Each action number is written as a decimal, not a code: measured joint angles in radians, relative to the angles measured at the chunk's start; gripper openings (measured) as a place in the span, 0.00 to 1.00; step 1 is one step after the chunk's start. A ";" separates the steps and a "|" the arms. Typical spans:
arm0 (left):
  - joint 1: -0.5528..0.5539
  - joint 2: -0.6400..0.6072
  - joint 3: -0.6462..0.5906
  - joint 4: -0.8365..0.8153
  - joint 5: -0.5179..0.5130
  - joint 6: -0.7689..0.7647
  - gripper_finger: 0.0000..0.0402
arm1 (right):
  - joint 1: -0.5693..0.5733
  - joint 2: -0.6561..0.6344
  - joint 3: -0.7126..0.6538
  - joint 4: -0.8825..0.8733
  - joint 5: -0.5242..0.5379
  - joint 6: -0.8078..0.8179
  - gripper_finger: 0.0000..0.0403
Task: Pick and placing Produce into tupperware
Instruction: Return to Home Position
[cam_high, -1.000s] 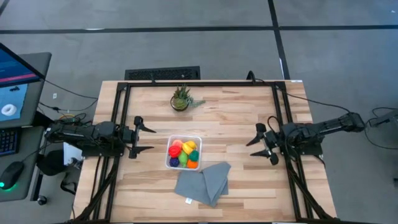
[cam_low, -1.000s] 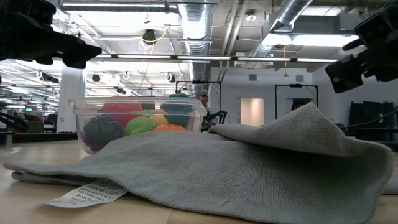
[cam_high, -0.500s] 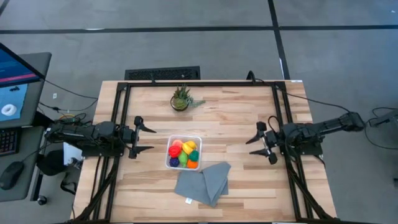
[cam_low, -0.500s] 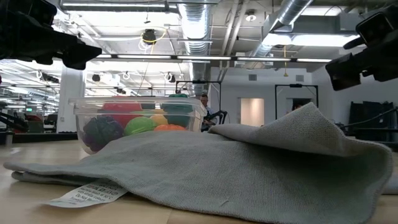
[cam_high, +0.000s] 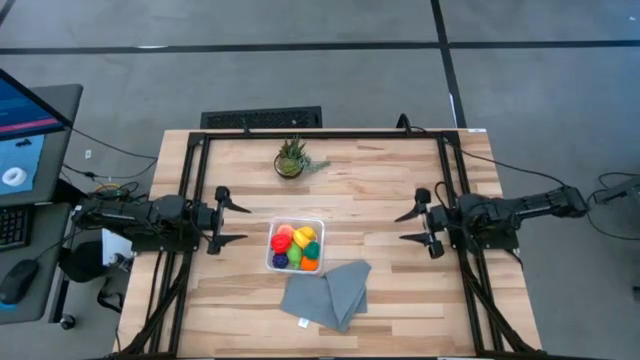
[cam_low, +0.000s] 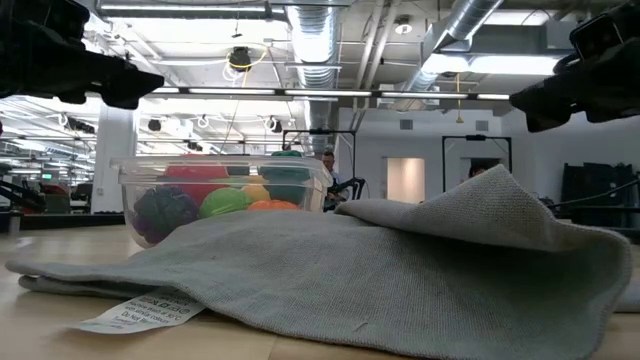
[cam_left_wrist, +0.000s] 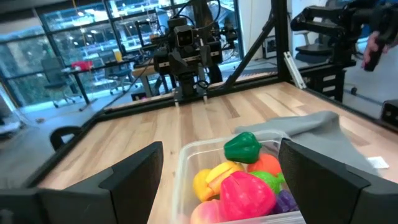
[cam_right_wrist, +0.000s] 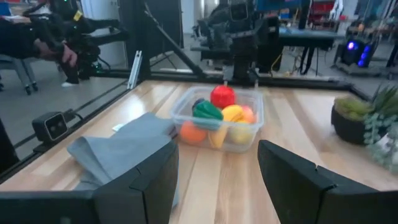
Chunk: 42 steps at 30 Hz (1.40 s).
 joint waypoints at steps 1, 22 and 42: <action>0.000 0.000 0.000 0.005 -0.005 0.017 0.77 | 0.000 -0.001 0.000 0.007 0.000 -0.011 0.61; 0.000 0.000 0.000 0.010 -0.035 0.052 0.77 | 0.001 -0.001 0.000 0.013 0.001 -0.032 0.61; 0.000 0.000 0.000 0.010 -0.035 0.051 0.77 | 0.001 -0.001 0.000 0.013 0.002 -0.031 0.61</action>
